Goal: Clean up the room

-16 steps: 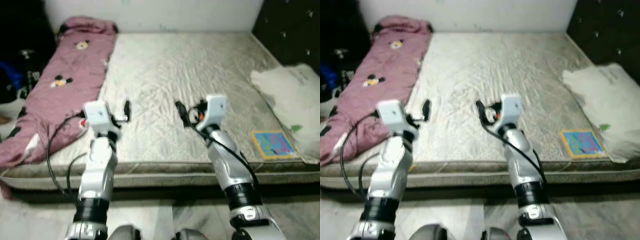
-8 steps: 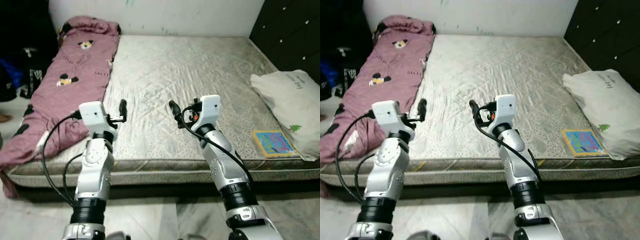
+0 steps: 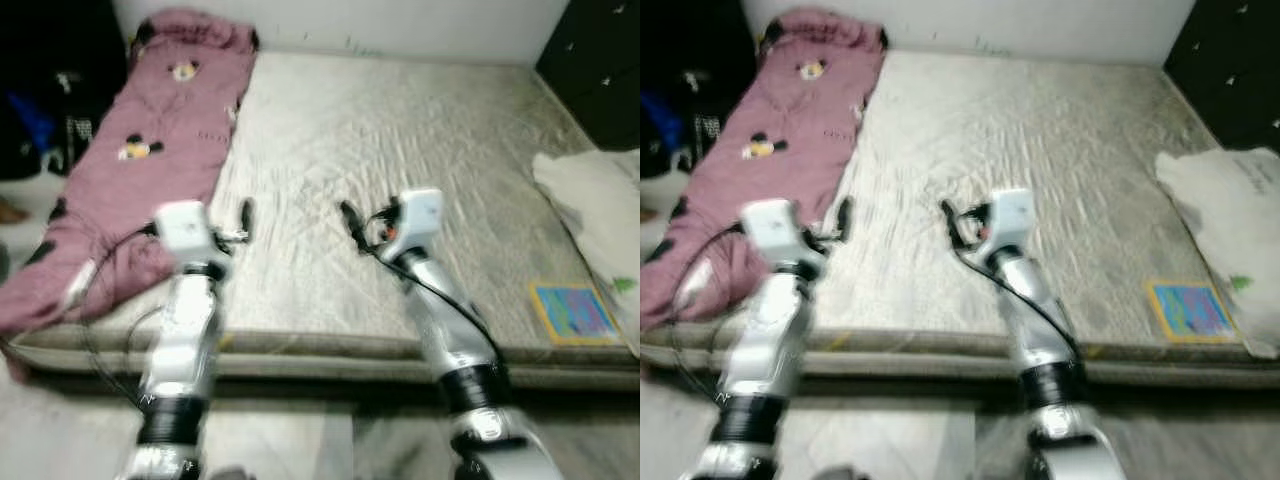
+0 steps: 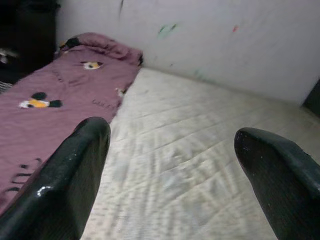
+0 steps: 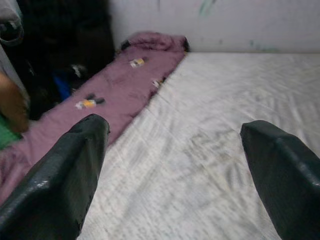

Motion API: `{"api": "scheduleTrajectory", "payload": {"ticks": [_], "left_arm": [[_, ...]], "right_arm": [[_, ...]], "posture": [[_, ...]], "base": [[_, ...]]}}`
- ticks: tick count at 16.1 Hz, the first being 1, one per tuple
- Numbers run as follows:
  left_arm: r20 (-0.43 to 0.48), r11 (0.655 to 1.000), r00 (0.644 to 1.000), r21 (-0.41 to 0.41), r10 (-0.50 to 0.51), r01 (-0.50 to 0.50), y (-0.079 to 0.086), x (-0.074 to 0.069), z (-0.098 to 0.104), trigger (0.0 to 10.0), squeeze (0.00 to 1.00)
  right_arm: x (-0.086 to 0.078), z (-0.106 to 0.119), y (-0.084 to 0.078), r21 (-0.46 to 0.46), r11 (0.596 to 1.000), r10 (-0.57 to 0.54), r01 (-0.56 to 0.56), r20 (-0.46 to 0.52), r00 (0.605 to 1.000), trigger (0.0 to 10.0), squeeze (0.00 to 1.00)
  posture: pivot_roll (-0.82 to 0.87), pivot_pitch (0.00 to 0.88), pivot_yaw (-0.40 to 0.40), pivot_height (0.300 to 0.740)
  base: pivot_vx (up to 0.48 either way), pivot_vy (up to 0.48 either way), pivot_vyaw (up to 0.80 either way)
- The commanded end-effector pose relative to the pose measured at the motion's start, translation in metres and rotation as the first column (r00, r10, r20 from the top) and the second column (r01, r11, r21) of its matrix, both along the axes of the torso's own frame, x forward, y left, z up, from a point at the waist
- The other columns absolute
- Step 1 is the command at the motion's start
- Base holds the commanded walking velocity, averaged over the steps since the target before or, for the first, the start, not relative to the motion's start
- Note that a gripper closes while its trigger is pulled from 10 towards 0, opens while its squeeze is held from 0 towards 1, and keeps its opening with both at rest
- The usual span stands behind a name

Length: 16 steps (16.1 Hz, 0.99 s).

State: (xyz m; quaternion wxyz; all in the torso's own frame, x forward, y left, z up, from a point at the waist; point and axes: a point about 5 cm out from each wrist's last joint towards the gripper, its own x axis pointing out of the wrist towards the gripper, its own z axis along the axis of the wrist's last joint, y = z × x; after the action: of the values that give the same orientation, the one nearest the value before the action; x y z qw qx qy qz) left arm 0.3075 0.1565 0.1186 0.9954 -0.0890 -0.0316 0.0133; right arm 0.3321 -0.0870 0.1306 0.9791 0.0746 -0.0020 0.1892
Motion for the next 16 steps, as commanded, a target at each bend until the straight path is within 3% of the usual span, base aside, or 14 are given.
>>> {"api": "scheduleTrajectory", "payload": {"ticks": [1, 6, 12, 16], "left_arm": [[0.023, 0.999, 0.999, -0.004, -0.047, 0.047, -0.0175, 0.0035, 0.0070, 10.0, 0.00], [0.009, 0.999, 0.999, -0.009, -0.048, 0.048, -0.0194, 0.0041, 0.0040, 10.0, 0.00], [-0.002, 0.997, 0.998, -0.038, -0.060, 0.060, -0.0206, 0.0063, 0.0027, 10.0, 0.00], [0.001, 0.997, 0.998, -0.049, -0.055, 0.055, -0.0207, 0.0072, 0.0033, 10.0, 0.00]], "right_arm": [[0.0027, 0.0004, -0.0178, -0.012, 0.999, -0.050, 0.050, 0.007, 0.999, 10.0, 0.00], [0.0048, -0.0001, -0.0194, -0.016, 0.998, -0.061, 0.061, 0.005, 0.998, 10.0, 0.00], [0.0067, -0.0033, -0.0204, -0.019, 0.998, -0.068, 0.067, -0.014, 0.998, 10.0, 0.00], [0.0078, -0.0029, -0.0210, -0.027, 0.998, -0.065, 0.065, -0.012, 0.998, 10.0, 0.00]], "posture": [[-0.08, 0.000, -0.021, 0.740], [-0.08, 0.000, -0.019, 0.740], [-0.08, 0.000, -0.019, 0.740], [-0.08, 0.000, -0.022, 0.740]], "base": [[0.000, 0.000, 0.00], [0.000, 0.000, 0.00], [0.000, 0.480, -0.61], [0.000, 0.480, 0.00]]}}
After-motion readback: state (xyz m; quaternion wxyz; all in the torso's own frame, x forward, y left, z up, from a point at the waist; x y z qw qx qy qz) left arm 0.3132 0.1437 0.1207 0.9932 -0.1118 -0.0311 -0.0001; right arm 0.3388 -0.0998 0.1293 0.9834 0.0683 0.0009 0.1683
